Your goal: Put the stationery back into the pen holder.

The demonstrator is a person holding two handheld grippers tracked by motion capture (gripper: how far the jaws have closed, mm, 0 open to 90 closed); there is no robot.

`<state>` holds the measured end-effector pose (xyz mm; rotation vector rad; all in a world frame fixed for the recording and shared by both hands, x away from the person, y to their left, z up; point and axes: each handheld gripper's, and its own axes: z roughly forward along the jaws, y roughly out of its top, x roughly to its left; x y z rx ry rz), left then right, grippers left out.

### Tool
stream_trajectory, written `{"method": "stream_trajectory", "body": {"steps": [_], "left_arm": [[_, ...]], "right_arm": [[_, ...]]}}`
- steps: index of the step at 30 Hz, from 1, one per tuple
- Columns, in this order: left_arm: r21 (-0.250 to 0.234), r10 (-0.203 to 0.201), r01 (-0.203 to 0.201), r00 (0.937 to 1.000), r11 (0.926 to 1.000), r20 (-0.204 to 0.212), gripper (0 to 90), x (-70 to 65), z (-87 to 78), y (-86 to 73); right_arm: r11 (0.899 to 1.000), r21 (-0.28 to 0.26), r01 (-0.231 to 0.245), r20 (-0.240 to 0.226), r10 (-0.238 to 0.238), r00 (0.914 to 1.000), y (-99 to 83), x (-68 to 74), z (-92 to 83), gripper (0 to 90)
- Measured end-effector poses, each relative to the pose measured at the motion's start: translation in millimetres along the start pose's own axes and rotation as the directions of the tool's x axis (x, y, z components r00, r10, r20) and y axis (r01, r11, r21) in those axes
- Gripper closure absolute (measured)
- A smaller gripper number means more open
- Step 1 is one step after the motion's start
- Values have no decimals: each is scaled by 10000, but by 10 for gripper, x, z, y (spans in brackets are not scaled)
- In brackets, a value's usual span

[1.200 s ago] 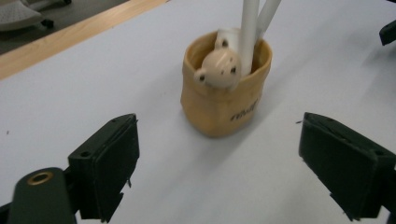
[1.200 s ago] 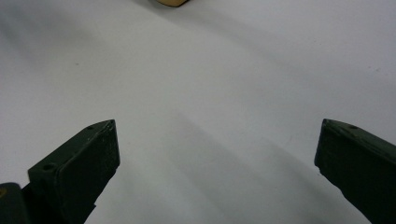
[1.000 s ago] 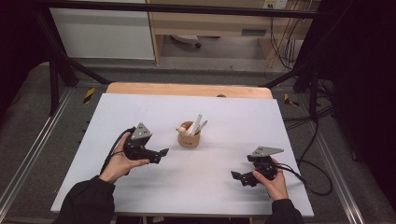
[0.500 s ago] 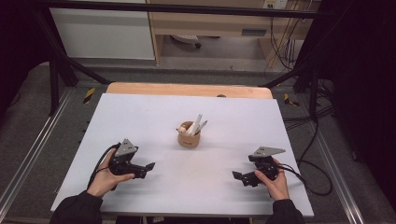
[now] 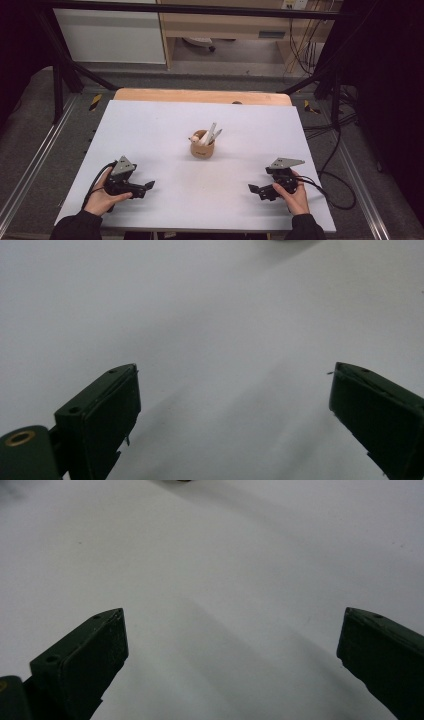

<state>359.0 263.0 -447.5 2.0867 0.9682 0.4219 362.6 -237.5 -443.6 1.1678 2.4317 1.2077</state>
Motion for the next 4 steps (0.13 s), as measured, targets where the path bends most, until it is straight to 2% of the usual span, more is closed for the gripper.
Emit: {"method": "stream_trajectory", "body": {"steps": [4], "left_arm": [[-10, -69, 69, 10000, 10000, -45, 64, 28, -14, -18]], "right_arm": [[10000, 37, 60, -5, -60, 10000, -3, -3, 6, 8]]}}
